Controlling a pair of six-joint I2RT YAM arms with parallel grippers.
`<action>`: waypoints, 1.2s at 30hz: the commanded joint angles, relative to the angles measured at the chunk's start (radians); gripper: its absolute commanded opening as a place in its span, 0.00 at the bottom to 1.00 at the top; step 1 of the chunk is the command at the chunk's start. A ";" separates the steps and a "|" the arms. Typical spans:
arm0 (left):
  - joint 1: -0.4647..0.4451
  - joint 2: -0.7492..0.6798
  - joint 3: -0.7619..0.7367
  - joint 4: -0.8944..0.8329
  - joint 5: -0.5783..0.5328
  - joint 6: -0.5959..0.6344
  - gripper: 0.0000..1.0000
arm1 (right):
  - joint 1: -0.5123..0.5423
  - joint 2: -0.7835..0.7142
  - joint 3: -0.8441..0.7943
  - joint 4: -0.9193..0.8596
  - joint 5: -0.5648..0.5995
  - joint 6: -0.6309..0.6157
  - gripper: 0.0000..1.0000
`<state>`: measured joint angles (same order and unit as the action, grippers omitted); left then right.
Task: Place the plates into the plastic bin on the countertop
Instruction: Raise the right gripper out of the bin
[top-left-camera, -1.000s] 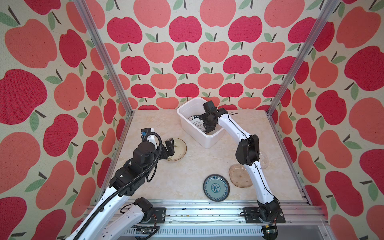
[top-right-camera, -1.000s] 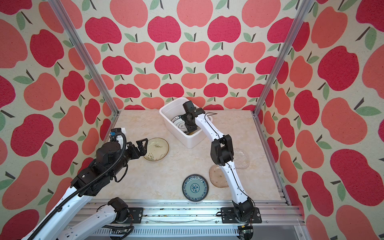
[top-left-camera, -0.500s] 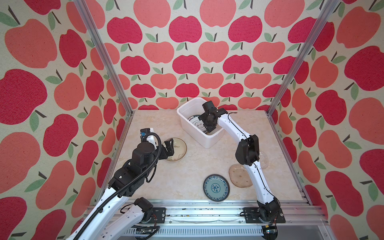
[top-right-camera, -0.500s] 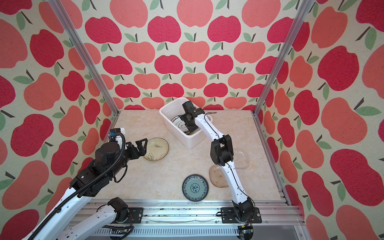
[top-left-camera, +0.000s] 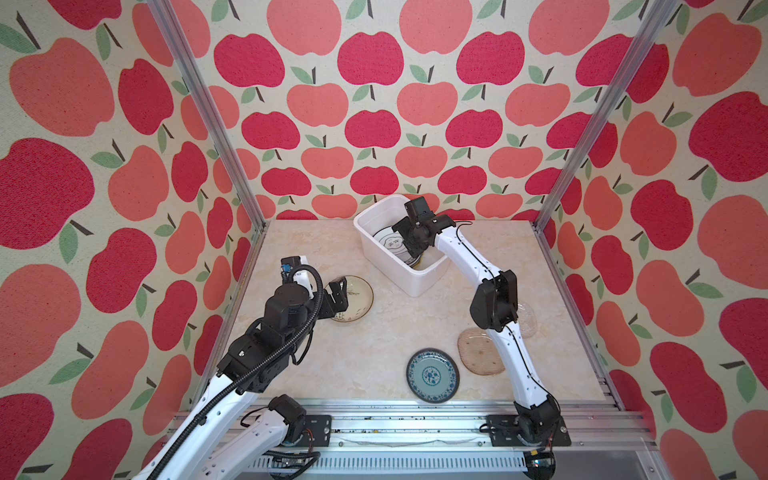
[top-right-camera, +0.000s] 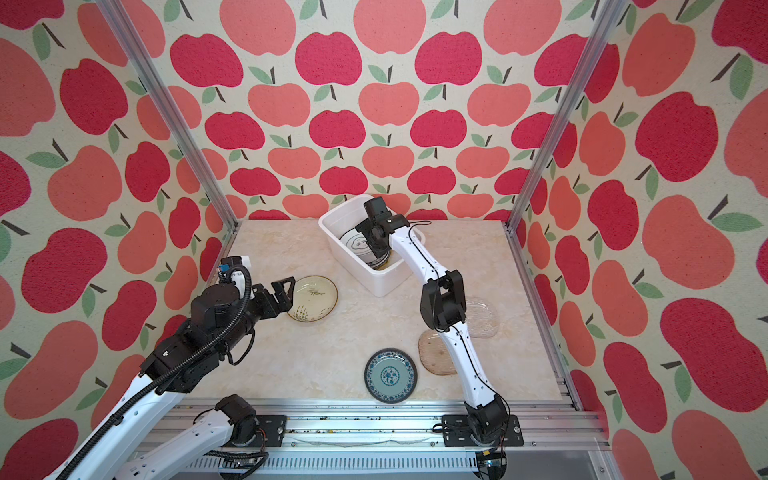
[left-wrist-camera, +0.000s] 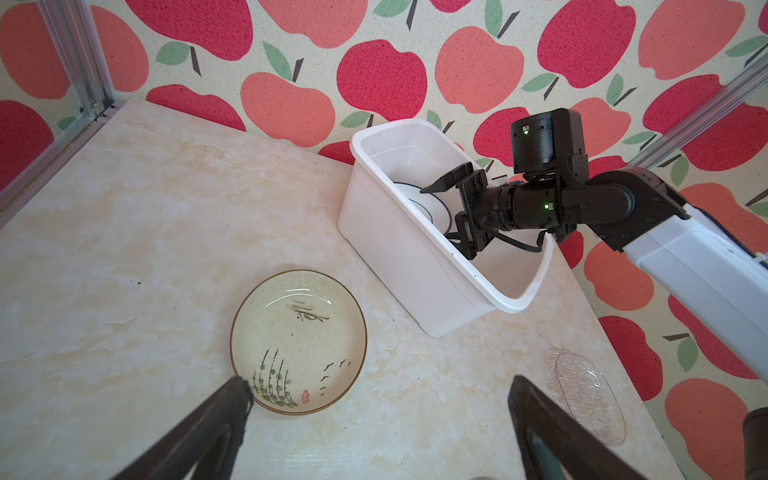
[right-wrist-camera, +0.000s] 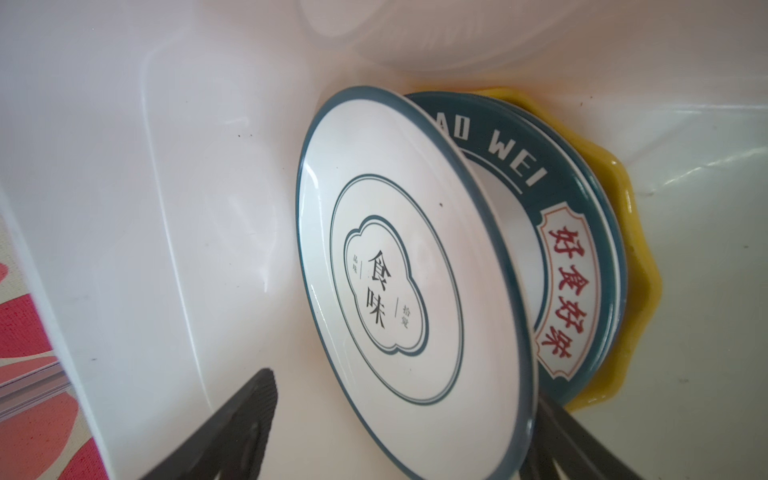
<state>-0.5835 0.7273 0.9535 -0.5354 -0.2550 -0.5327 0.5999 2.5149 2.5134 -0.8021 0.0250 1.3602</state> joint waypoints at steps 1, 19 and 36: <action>0.007 -0.003 0.001 -0.011 0.005 0.007 0.99 | -0.002 0.002 0.024 -0.087 0.018 -0.016 0.88; 0.010 -0.023 -0.001 -0.020 0.004 0.002 0.99 | 0.001 -0.058 0.032 -0.149 0.062 -0.069 0.89; 0.090 -0.072 0.102 -0.245 0.022 -0.024 0.99 | 0.063 -0.469 -0.080 -0.033 -0.077 -0.645 0.83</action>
<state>-0.5182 0.6376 0.9955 -0.6777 -0.2455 -0.5316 0.6315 2.1330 2.4718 -0.8219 -0.0204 0.8883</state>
